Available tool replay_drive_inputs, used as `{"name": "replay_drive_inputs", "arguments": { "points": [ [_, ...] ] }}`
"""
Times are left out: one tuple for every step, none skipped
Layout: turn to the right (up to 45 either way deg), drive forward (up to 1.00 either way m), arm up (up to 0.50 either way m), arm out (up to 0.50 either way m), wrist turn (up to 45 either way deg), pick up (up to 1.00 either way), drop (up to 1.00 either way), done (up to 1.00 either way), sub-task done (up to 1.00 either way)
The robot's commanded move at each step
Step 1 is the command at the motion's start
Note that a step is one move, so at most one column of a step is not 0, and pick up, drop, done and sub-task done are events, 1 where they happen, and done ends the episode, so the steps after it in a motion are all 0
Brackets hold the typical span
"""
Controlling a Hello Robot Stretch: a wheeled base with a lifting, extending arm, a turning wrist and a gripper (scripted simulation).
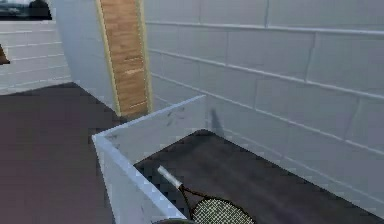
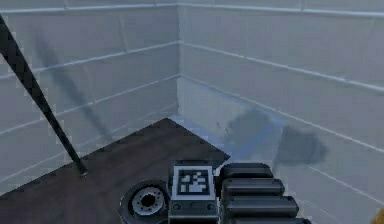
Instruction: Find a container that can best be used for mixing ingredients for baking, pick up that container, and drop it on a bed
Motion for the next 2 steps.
{"name": "replay_drive_inputs", "arguments": {
  "points": [
    [45.0, 0.00, 0.00, 0.00, 0.0, 0.00, 0.00, 0.00, 0.00],
    [45.0, 0.00, 0.00, 0.00, 0.0, 0.00, 0.00, 0.00, 0.00]
  ]
}}
